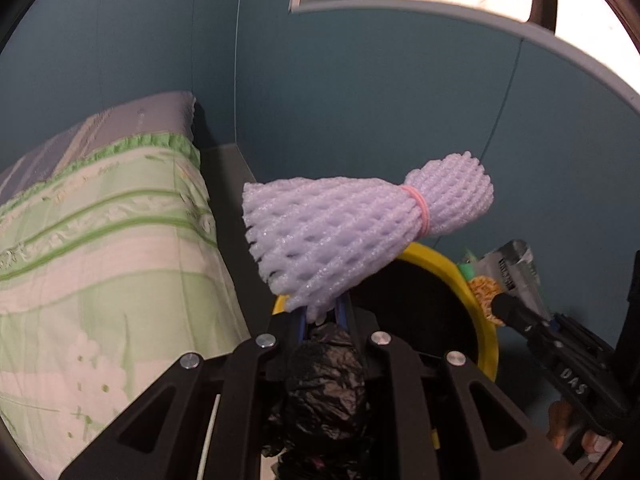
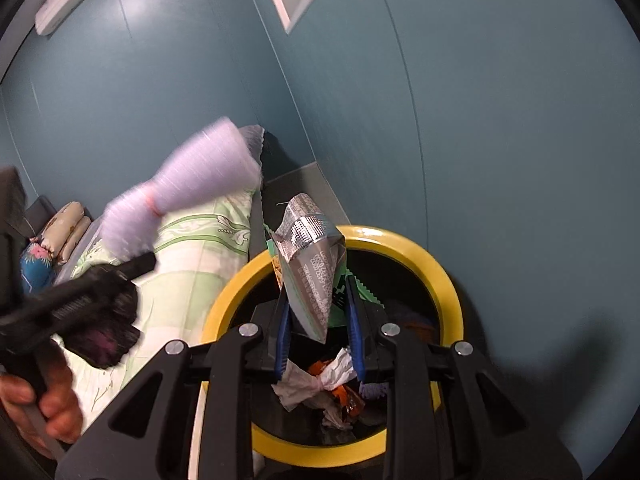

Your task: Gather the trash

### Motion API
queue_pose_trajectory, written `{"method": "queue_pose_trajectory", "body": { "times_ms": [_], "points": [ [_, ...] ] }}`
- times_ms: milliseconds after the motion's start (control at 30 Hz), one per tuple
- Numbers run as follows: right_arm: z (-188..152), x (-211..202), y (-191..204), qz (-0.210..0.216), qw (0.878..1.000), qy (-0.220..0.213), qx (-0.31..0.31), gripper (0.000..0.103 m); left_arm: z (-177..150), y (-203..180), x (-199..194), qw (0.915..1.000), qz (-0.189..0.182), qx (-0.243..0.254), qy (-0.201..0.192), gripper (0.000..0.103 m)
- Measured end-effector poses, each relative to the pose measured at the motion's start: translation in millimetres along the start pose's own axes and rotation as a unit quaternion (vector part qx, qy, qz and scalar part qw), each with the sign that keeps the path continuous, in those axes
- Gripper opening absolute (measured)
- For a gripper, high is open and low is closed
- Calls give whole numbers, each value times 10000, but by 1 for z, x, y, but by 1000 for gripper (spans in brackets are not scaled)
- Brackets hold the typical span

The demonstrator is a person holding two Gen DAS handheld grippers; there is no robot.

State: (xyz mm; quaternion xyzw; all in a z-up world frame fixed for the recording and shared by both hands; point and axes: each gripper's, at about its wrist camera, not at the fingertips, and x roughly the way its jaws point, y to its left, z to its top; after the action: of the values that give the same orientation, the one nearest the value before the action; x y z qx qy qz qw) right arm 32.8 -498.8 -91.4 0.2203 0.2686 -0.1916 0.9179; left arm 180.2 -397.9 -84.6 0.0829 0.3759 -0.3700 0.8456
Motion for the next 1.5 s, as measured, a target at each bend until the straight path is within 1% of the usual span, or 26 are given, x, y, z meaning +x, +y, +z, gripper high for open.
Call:
{"method": "queue_pose_trajectory", "body": {
  "times_ms": [100, 167, 300, 467, 700, 767, 800, 867, 933, 1000, 1033, 1067, 1133, 1233, 1500],
  "points": [
    [1, 7, -3, -2, 9999, 47, 94, 23, -7, 0, 22, 9998, -39, -38, 200, 13],
    [2, 11, -6, 1, 9999, 71, 137, 23, -10, 0, 32, 9996, -20, -39, 287, 13],
    [3, 18, -11, 3, 9998, 88, 202, 23, -11, 0, 51, 9989, -121, -110, 432, 13],
    [3, 24, -16, -30, 9996, 149, 246, 23, -12, 0, 63, 9986, -74, -97, 518, 14],
    [8, 28, -20, -37, 9994, 178, 288, 24, -14, -7, 68, 9983, -47, -70, 572, 15],
    [9, 29, -21, -51, 9994, 175, 281, 25, -13, -8, 70, 9983, -70, -62, 573, 16],
    [9, 28, -21, -61, 9994, 174, 288, 27, -13, -8, 70, 9983, -70, -65, 567, 16],
    [10, 29, -23, -54, 9993, 192, 313, 28, -12, -7, 71, 9983, -86, -85, 562, 21],
    [11, 30, -24, -53, 9991, 189, 371, 32, -11, -7, 71, 9984, -65, -81, 562, 24],
    [11, 29, -25, -87, 9991, 177, 382, 34, -12, -6, 70, 9983, -34, -114, 564, 34],
    [11, 30, -25, -85, 9990, 171, 402, 36, -11, -4, 69, 9983, -36, -168, 556, 42],
    [12, 29, -26, -93, 9989, 161, 424, 38, -11, -2, 69, 9983, -39, -210, 547, 45],
    [11, 29, -26, -118, 9988, 152, 443, 43, -10, 1, 67, 9982, -51, -262, 532, 45],
    [12, 28, -26, -134, 9987, 150, 464, 44, -9, 9, 63, 9979, -112, -391, 513, 48],
    [16, 8, -19, -170, 9989, 2, 428, 44, -4, 26, 36, 9981, -189, -531, 245, 48]
  ]
}}
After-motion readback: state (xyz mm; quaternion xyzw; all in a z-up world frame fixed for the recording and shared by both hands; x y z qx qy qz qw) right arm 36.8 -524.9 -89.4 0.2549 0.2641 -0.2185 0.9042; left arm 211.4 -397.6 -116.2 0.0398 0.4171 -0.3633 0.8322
